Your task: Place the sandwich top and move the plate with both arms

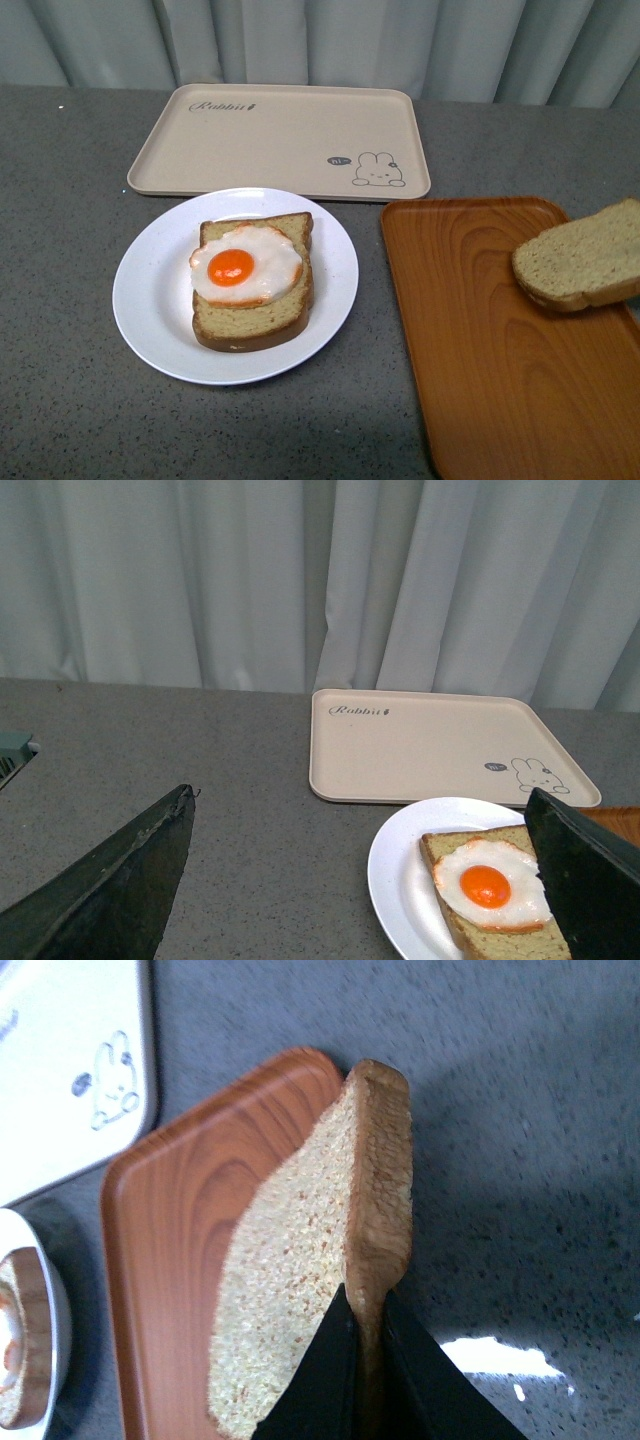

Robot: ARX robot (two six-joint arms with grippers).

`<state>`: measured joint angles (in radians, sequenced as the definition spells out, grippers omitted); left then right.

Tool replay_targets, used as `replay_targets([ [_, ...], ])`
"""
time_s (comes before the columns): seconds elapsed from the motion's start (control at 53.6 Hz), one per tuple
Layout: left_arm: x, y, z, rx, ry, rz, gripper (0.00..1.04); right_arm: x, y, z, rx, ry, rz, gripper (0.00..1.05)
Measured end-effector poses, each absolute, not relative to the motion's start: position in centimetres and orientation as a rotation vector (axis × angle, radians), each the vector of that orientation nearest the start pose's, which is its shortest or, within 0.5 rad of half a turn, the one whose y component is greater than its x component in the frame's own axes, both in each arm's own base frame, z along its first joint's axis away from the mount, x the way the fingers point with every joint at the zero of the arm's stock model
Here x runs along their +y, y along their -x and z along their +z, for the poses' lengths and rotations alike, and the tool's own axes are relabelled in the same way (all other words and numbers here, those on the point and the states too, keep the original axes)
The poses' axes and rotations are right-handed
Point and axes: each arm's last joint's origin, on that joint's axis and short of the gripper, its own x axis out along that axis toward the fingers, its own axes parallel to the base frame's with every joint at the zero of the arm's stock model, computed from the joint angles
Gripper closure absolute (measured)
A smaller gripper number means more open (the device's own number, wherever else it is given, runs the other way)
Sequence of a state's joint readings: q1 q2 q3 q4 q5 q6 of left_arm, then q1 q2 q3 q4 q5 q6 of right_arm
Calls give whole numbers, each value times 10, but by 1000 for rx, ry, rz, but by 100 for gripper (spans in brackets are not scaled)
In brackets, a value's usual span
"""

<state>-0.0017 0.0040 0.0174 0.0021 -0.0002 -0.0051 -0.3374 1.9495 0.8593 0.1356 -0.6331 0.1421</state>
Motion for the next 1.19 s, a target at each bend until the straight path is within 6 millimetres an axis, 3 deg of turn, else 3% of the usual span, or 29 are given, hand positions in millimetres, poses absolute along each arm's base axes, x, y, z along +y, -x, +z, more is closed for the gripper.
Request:
replay_targets([
  [0.13,0,-97,169,-15,5,-2,6,-64,-326,126,741,-555,354,102],
  [0.261,0,-97,169,-15,5,-2,6,-24,-323,141,702,-597,497,102],
  [0.522,0,-97,169,-15,5,-2,6,52,-322,129,737,-673,652,102],
  [0.578,0,-97,169,-15,5,-2,6,79,-323,119,776,-677,682,102],
  [0.708,0,-97,169,-15,5,-1,6,120,-324,99,848,-669,734,102],
  [0.951,0,-97,169,-15,5,-2,6,156,-329,81,897,-652,767,102],
  [1.193,0,-97,169,-15,5,-2,6,158,-331,46,983,-639,708,102],
])
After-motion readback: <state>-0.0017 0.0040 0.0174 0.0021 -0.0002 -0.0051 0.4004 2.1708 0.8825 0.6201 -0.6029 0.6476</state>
